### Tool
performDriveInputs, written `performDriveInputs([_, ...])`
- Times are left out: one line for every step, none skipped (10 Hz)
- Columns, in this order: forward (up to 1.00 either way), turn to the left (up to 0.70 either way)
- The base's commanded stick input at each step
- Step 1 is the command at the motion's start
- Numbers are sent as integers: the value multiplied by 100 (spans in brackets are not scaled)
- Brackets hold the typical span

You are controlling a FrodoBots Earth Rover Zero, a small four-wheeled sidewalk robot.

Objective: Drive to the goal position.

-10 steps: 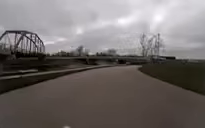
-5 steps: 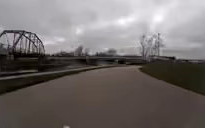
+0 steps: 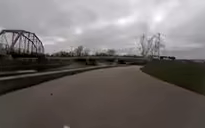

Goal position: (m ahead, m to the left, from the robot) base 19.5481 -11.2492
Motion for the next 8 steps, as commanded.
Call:
performDriveInputs([100,0])
performDriveInputs([100,0])
performDriveInputs([100,-24])
performDriveInputs([100,-40])
performDriveInputs([100,-23])
performDriveInputs([100,0])
performDriveInputs([100,1])
performDriveInputs([100,0])
